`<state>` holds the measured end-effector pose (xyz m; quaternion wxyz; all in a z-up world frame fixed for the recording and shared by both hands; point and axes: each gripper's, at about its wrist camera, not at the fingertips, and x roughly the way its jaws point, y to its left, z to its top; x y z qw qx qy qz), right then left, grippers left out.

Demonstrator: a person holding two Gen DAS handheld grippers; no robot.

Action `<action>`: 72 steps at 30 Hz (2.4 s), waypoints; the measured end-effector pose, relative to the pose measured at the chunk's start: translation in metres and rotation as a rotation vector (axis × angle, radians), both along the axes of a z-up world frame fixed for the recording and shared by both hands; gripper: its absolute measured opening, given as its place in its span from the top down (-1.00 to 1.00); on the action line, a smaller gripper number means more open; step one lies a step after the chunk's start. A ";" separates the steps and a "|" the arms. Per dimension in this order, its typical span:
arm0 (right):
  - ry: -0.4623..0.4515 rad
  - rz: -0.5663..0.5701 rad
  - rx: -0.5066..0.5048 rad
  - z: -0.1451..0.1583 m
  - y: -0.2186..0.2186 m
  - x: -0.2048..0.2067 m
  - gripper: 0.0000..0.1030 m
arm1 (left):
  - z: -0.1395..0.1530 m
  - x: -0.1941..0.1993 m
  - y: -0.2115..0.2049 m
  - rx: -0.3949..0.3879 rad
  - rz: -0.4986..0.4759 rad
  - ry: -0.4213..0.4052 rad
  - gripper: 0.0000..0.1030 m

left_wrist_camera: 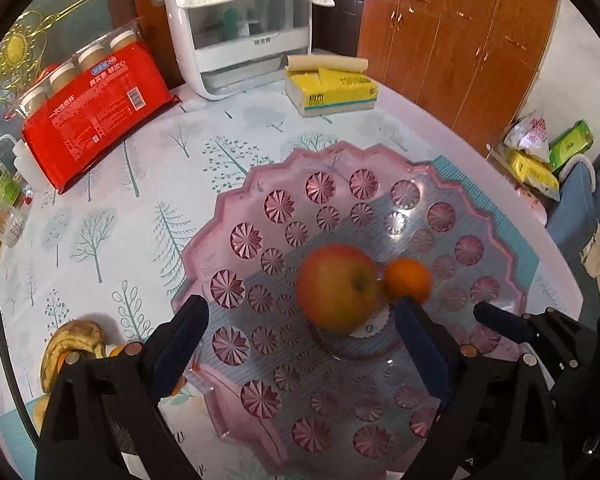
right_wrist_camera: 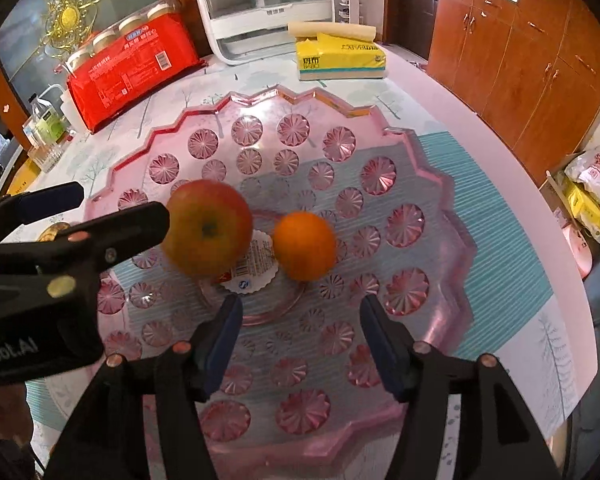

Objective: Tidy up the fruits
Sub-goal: 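Carry apple and mandarin over the pink bowl and release both, then grasp a mandarin with the left tool while the right tool grasps the avocado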

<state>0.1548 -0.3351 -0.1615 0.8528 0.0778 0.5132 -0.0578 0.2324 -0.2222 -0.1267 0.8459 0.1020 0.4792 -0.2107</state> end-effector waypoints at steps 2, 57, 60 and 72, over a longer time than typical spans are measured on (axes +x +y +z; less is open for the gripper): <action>-0.005 -0.008 0.004 0.004 0.000 -0.003 -0.20 | 0.007 -0.005 0.003 -0.011 0.017 -0.011 -0.82; -0.203 0.478 0.040 0.079 0.173 -0.080 -0.36 | -0.016 -0.225 0.250 -0.042 0.475 0.048 -0.82; -0.207 0.504 0.036 0.069 0.185 -0.074 -0.36 | -0.038 -0.225 0.246 -0.048 0.467 0.073 -0.82; -0.144 0.550 0.086 0.023 0.225 -0.003 -0.36 | -0.080 -0.210 0.226 -0.087 0.390 0.139 0.04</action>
